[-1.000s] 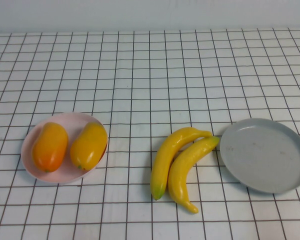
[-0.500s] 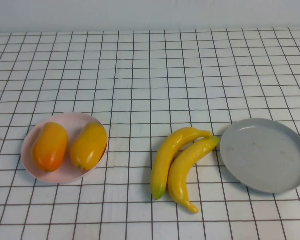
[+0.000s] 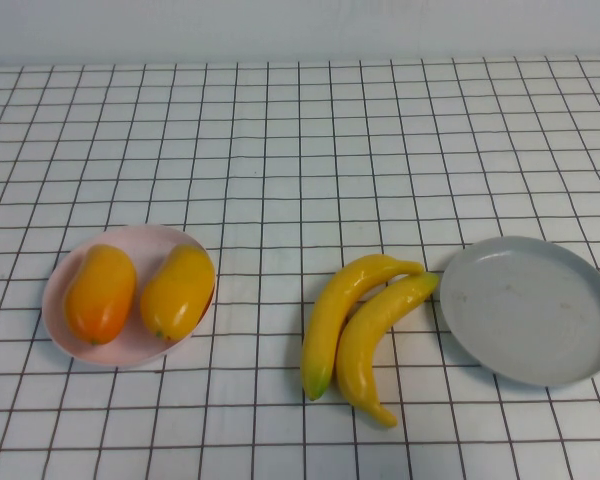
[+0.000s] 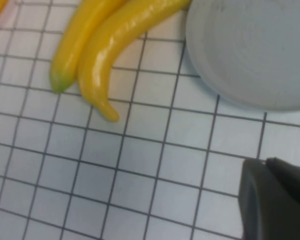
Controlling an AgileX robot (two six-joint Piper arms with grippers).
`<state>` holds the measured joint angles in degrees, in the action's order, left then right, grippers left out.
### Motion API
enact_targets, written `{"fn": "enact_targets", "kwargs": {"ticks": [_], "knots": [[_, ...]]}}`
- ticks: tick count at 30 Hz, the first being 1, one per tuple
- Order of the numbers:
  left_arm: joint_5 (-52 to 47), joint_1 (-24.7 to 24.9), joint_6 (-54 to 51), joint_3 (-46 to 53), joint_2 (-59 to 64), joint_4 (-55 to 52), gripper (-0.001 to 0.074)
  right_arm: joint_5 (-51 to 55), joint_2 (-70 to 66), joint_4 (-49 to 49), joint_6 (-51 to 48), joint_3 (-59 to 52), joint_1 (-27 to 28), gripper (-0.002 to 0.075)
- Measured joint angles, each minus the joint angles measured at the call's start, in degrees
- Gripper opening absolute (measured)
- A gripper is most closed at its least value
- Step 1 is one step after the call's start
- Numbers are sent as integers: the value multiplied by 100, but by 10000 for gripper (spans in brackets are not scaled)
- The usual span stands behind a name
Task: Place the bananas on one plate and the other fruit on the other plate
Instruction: Put another type of fruit in the right plate
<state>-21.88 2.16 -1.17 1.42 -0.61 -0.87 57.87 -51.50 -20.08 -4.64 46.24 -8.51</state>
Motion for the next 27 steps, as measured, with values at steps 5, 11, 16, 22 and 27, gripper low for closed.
{"fn": "enact_targets", "kwargs": {"ticks": [5,11,16,22,27], "knots": [[0,0,0,0,0,0,-3,136,-1357,516,191,710,-593,-16],[0,0,0,0,0,0,-3,-174,-2625,1104,722,1423,-1631,-16],[0,0,0,0,0,0,-3,-549,-3469,1094,1221,1916,-2062,-12],[0,0,0,0,0,0,-3,-379,-4540,1119,1339,2569,-2524,214],[0,0,0,0,0,0,-3,-401,-5270,1042,1598,2968,-2706,547]]}}
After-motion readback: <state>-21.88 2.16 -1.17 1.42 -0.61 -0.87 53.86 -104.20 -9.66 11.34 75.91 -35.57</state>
